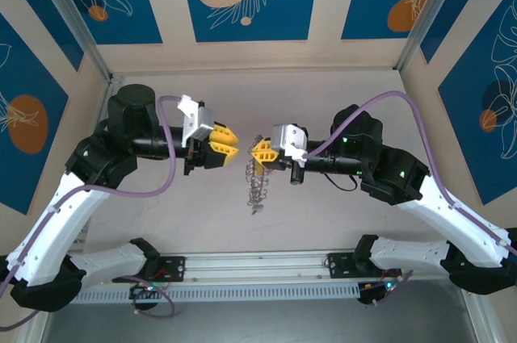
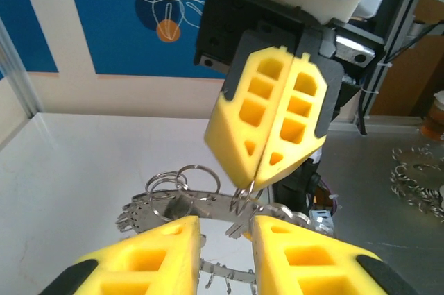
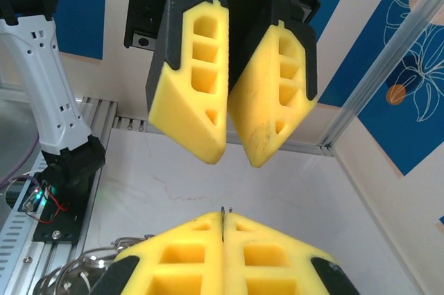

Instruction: Put the keys on the keyring

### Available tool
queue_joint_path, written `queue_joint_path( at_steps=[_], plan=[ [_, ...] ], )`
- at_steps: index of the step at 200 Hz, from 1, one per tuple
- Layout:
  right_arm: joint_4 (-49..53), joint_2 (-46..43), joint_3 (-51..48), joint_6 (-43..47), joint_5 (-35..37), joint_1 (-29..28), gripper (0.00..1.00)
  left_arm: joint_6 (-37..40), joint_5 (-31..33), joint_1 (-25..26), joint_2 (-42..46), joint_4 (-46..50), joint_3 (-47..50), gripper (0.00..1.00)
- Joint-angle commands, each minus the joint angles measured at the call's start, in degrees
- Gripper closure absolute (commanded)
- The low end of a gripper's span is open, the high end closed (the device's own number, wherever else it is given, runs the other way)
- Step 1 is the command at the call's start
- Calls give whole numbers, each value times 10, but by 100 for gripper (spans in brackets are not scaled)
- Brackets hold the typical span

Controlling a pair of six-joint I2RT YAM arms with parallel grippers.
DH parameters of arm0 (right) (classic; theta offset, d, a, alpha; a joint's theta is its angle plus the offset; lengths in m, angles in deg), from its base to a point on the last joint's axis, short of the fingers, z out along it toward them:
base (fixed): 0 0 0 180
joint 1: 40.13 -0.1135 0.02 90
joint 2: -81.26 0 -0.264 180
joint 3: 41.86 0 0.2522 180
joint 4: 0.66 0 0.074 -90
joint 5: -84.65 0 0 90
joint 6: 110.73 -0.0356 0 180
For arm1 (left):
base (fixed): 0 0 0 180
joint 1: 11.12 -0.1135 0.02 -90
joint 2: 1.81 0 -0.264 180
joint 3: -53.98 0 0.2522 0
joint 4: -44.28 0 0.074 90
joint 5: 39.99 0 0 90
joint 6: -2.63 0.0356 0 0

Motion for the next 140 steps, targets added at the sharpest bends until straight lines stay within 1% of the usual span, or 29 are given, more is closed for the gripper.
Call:
queue_joint_path(
  at_steps=[1,35,56,102,140],
  plan=[
    [-11,-4,22,-13,-16,1,100,26,1,21,-10,9,-26,73],
    [-13,-3,21,-11,-22,2,100,57,44,54,-33,39,-43,74],
    [-12,-4,20,-9,-30,3,100,67,64,61,-38,47,-48,74],
    [-10,-9,21,-13,-60,5,100,81,77,64,-48,66,-52,76],
    [-15,-10,21,-16,-65,8,100,94,82,72,-57,79,-56,77]
  ],
)
